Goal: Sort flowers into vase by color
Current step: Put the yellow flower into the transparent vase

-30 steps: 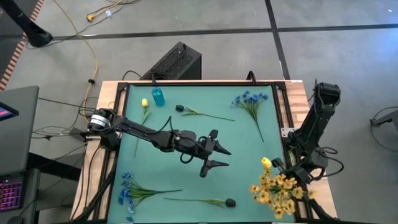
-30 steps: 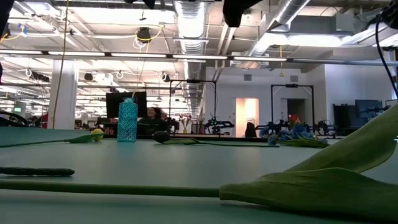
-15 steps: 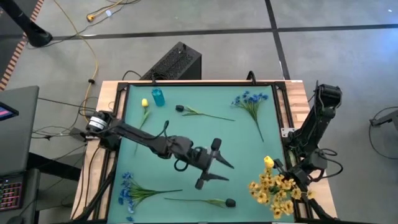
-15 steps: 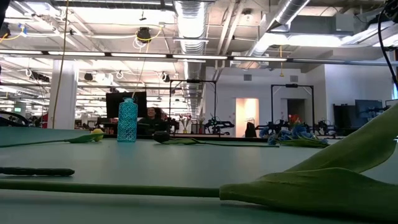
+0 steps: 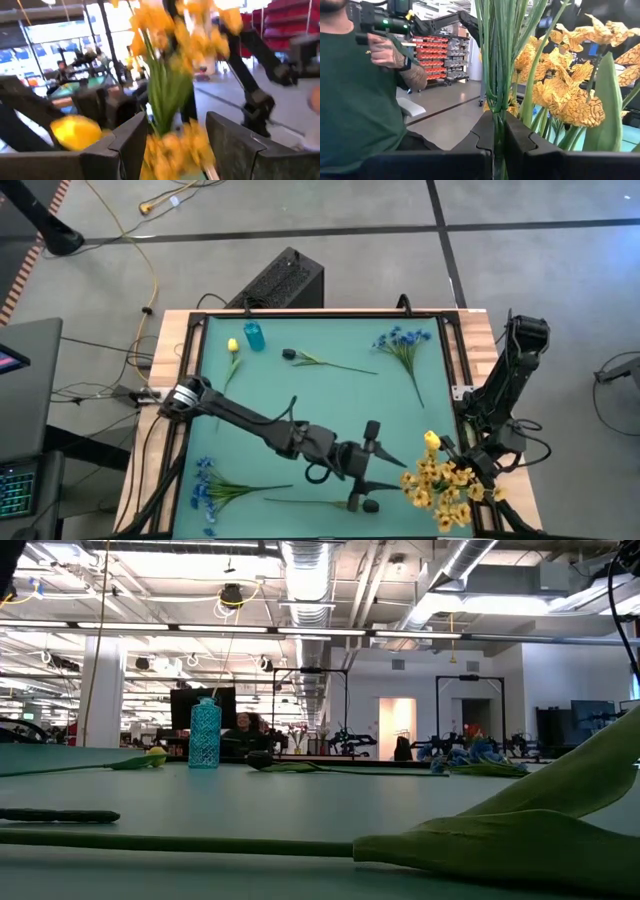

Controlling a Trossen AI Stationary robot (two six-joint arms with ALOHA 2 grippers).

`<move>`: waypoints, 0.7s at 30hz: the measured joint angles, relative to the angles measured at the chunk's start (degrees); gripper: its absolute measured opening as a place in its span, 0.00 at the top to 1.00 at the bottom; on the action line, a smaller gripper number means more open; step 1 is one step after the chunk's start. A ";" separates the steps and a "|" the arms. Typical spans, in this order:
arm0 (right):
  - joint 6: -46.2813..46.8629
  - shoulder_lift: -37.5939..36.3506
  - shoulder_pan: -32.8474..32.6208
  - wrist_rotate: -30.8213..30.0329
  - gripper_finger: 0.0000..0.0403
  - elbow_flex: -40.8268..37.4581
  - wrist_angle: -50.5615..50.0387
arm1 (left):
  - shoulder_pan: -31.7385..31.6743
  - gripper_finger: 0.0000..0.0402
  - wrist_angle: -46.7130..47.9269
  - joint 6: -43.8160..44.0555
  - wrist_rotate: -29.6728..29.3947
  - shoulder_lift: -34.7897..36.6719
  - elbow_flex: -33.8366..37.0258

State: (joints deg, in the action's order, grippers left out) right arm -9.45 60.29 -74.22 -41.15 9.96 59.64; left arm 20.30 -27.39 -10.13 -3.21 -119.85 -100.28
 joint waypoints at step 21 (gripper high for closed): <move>-0.01 0.00 0.00 -1.18 0.89 0.04 0.04 | -0.51 0.40 1.53 4.84 2.17 -6.80 -8.88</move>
State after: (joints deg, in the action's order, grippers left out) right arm -9.47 60.29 -74.22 -42.33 10.00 59.68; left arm 19.79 -25.86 -5.29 -1.05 -126.66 -109.16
